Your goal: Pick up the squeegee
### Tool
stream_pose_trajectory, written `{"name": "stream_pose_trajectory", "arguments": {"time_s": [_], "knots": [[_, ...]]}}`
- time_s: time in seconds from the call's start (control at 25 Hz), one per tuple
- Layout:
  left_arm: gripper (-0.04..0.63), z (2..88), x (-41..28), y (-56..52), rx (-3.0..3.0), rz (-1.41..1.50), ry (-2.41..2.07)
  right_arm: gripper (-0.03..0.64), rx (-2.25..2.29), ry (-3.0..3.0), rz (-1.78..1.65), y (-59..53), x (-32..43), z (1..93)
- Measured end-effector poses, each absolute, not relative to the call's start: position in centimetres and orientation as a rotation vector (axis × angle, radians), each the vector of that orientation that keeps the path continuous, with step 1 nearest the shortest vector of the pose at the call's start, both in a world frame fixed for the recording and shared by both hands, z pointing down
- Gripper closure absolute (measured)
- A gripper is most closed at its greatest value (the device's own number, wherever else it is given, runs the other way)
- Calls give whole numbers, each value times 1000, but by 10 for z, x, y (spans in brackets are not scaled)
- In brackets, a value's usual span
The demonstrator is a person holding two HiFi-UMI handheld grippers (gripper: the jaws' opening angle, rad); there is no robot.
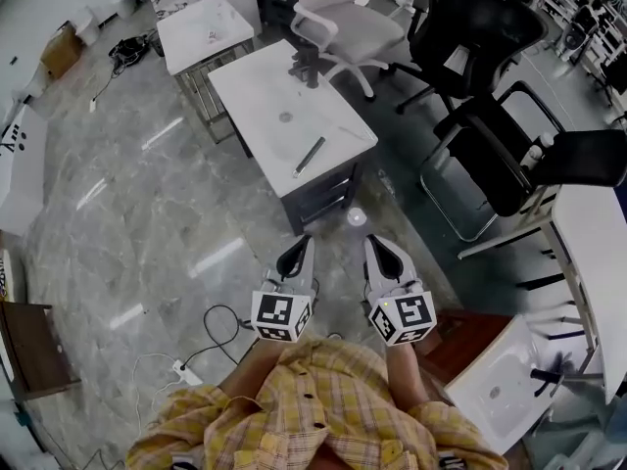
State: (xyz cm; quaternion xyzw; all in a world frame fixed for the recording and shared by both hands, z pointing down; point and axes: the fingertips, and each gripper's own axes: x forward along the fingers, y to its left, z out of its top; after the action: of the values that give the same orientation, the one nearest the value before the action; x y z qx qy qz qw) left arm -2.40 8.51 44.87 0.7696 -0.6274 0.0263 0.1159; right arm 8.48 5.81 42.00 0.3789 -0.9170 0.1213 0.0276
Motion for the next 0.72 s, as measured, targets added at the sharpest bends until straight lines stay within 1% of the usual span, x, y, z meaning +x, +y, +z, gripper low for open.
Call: {"name": "stream_pose_trajectory", "arguments": {"time_s": [0.48,0.72], "knots": [[597,430,-95,-67,2370,120,-1661,617,1379,-2730,387,-75,14,403],[597,430,-121,-111,2416,135,-1577,617,1463,-2665,381,-107,-13,402]]}}
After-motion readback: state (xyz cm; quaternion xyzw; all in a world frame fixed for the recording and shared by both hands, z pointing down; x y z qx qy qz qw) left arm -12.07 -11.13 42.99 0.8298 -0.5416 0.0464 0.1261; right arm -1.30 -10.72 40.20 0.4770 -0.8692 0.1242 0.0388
